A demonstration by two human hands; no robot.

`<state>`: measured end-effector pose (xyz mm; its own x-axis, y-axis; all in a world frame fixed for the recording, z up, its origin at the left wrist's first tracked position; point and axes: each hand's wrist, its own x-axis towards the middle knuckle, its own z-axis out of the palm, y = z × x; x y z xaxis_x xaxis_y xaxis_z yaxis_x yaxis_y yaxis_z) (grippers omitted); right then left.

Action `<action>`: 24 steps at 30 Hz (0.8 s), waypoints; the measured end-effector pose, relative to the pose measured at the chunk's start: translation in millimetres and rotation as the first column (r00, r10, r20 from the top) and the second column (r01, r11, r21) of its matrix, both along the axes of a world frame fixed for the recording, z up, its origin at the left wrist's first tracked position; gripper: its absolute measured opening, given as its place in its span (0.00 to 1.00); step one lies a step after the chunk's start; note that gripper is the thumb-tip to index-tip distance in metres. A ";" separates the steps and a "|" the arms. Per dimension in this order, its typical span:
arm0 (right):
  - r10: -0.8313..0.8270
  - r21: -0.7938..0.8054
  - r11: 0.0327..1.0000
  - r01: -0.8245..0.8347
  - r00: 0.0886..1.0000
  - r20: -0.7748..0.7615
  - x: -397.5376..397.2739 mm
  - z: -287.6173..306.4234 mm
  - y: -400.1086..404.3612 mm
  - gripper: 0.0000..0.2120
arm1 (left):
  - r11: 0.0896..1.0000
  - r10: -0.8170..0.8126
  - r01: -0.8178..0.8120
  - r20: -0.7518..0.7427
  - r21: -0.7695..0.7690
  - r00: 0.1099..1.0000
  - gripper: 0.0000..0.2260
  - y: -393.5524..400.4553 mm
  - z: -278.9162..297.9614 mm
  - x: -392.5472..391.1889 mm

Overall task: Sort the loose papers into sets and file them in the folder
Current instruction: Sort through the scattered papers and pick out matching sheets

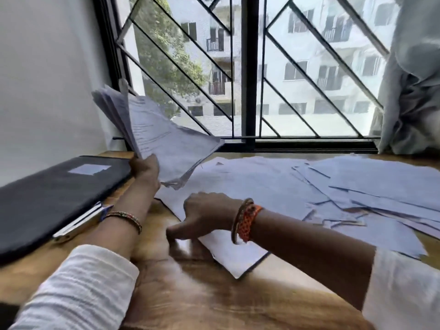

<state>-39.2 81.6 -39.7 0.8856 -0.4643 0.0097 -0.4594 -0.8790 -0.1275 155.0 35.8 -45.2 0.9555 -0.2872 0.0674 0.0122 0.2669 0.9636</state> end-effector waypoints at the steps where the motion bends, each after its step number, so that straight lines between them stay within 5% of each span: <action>1: 0.014 -0.018 1.000 -0.014 1.000 -0.011 7.4 -0.2 1.9 0.23 | 1.000 -0.007 0.006 -0.013 -0.013 1.000 0.17 -0.4 -0.6 0.6; 5: 0.039 -0.189 0.981 -0.038 0.999 0.002 18.0 7.1 0.5 0.06 | 0.999 -0.031 0.030 -0.037 -0.017 0.999 0.17 0.3 -0.7 -1.6; 10: 0.024 -0.338 0.941 0.004 0.997 0.078 15.6 2.5 -1.1 0.15 | 0.998 -0.047 0.045 0.042 0.048 0.998 0.15 0.4 -1.3 2.0; 14: -0.062 -0.151 0.987 0.054 0.997 -0.053 -1.0 44.8 -7.3 0.04 | 0.990 0.061 -0.079 0.151 0.117 0.987 0.15 1.8 3.8 5.4; 17: 0.032 0.100 0.995 -0.014 0.983 -0.181 -38.5 103.0 -23.0 0.15 | 0.987 0.080 -0.105 0.192 0.125 0.978 0.16 5.4 5.6 15.2; 20: 0.079 0.422 0.896 -0.143 0.983 0.165 -94.9 143.7 -44.1 0.16 | 0.998 0.001 -0.017 0.244 0.062 0.970 0.21 5.7 5.4 19.5; 24: -0.108 0.516 0.780 -0.354 0.736 0.669 -118.0 139.8 -90.9 0.16 | 0.978 -0.188 0.205 0.252 -0.042 0.949 0.21 -0.5 7.1 9.1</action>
